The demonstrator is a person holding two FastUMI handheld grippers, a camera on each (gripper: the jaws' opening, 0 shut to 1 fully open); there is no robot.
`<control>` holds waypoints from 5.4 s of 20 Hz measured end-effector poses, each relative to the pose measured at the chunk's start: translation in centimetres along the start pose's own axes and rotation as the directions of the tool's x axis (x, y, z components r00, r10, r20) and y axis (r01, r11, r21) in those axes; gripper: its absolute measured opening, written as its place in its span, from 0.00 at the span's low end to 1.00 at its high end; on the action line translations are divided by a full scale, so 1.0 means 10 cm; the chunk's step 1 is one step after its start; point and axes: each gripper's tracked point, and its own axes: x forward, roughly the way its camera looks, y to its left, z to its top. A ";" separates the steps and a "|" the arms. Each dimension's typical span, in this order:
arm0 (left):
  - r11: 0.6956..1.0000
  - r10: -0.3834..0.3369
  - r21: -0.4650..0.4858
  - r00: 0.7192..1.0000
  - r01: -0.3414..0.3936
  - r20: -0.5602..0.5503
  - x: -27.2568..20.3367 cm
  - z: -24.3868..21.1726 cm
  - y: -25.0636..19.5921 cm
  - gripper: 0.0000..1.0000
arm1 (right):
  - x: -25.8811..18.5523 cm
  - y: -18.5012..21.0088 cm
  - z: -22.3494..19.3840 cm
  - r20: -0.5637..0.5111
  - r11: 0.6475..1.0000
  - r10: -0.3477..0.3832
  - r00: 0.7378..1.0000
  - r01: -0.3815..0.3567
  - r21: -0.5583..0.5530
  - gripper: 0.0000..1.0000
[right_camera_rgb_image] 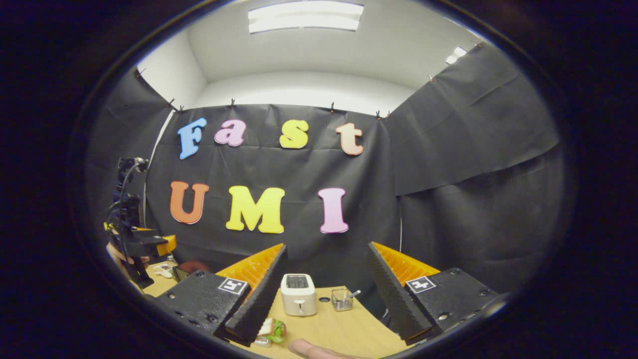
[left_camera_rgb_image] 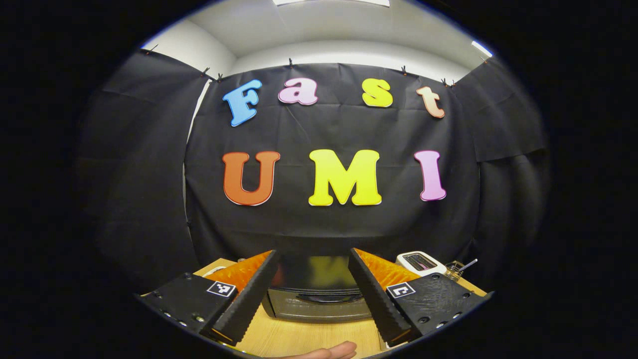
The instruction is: Open the electric oven with the left hand, put the food in, and close the electric oven.
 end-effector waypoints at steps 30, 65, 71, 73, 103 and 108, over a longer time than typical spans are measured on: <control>0.995 -0.072 0.021 0.873 0.094 -0.482 0.22 -1.82 -0.34 0.97 | -0.41 -0.08 -0.23 -0.067 0.998 0.047 0.997 -0.044 0.053 1.00; 0.990 -0.123 -0.102 0.935 0.094 -0.331 -0.95 -2.10 -0.12 0.94 | 0.00 0.54 -0.82 -0.321 0.983 0.186 0.929 -0.179 0.052 1.00; 0.990 -0.116 -0.091 0.983 0.104 -0.143 -1.36 -1.17 0.04 0.94 | 0.35 0.83 -1.69 -0.578 0.938 0.341 0.741 -0.303 0.166 1.00; 0.989 -0.120 -0.099 0.991 0.113 -0.067 -1.50 -0.82 0.04 0.93 | 0.46 0.85 -1.99 -0.649 0.926 0.370 0.665 -0.321 0.200 1.00; 1.000 -0.021 0.016 0.996 0.019 0.084 -2.14 0.01 0.34 0.94 | 0.40 1.61 -3.46 -0.639 0.634 0.769 -0.023 -0.111 0.766 0.41; 0.999 -0.029 -0.019 0.996 0.031 0.089 -2.20 -0.07 0.45 0.94 | 0.12 1.80 -3.14 -0.591 0.591 0.806 0.028 -0.096 0.801 0.41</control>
